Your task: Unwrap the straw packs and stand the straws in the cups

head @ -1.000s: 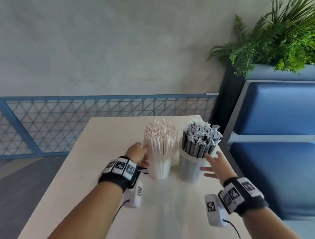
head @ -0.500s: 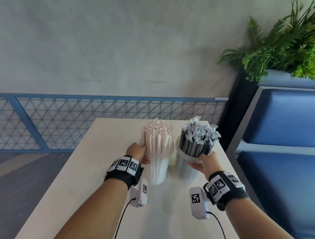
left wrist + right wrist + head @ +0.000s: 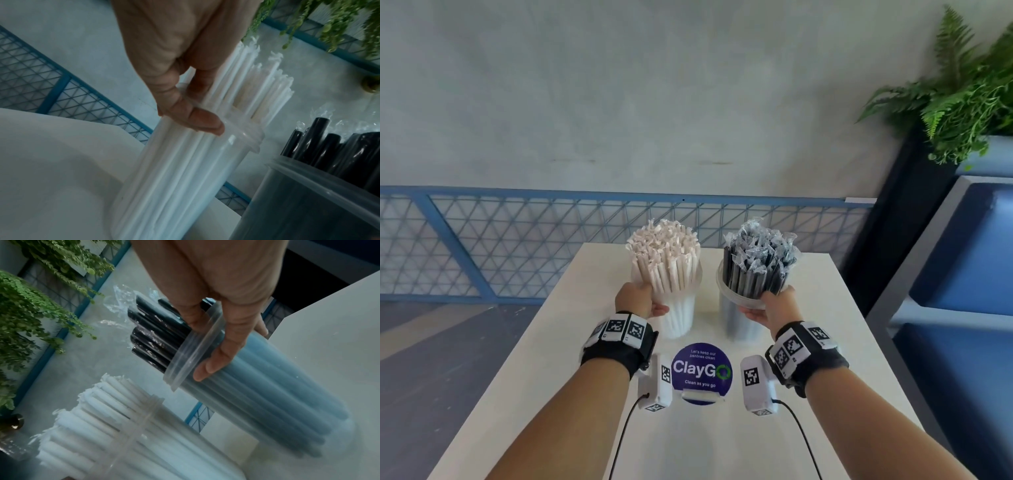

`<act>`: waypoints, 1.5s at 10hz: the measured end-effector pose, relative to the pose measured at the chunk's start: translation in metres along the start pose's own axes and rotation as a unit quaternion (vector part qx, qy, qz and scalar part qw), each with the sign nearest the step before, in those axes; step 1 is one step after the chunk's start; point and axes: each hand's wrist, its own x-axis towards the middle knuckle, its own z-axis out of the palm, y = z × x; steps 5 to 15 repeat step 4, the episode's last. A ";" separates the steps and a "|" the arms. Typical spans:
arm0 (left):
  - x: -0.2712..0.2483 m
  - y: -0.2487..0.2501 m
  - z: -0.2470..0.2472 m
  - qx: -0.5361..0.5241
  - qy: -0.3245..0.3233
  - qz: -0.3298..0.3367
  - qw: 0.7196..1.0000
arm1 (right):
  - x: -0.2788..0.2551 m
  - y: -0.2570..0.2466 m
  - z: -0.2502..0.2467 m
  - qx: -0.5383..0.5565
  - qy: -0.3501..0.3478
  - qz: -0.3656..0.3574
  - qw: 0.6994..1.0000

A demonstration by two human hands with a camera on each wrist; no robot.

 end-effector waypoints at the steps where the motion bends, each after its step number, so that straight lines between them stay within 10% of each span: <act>1: 0.011 -0.005 0.001 -0.004 0.002 -0.014 1.000 | 0.007 0.003 0.006 -0.003 -0.011 0.003 1.000; 15: 0.013 -0.018 0.000 -0.032 0.004 0.003 0.999 | -0.005 0.007 -0.003 0.005 -0.064 0.003 0.998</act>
